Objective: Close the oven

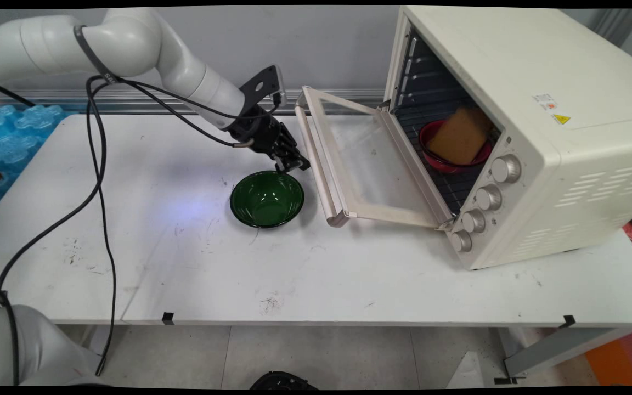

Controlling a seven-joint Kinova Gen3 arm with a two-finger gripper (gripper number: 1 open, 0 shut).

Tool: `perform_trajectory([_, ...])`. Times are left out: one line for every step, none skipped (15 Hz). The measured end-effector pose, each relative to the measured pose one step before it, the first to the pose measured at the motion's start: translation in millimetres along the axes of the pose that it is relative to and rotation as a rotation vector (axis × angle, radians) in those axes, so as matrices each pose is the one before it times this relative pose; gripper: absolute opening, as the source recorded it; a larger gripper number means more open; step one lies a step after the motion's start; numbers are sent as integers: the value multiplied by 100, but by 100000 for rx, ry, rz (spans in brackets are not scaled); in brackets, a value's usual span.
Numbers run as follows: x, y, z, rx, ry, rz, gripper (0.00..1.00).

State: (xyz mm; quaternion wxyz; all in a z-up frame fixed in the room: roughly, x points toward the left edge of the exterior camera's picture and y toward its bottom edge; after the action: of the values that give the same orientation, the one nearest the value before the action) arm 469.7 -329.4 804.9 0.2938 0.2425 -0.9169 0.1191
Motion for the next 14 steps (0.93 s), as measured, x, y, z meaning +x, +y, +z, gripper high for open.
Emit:
perform_trajectory([-49, -58, 150, -41, 617, 111, 0])
perform_trajectory([-76, -68, 144, -33, 777, 100, 0])
perform_trajectory([-25, -37, 78, -43, 462, 113, 0])
perform_trajectory([-16, -17, 89, -57, 788, 162, 0])
perform_trajectory([2, -10, 47, -15, 564, 143, 0])
perform_trajectory([16, 0, 33, -6, 611, 180, 0])
perform_trajectory([66, 18, 31, 67, 685, 200, 0])
perform_trajectory([58, 26, 15, 93, 605, 62, 0])
perform_trajectory([84, 26, 23, 47, 615, 61, 0])
perform_trajectory([72, 24, 20, 36, 395, 41, 0])
perform_trajectory([141, 36, 31, 59, 657, 4, 0])
perform_trajectory([138, 26, 1, 95, 496, 34, 0])
perform_trajectory([81, 7, -14, 92, 331, -17, 0])
perform_trajectory([209, -6, -42, 176, 524, 92, 0])
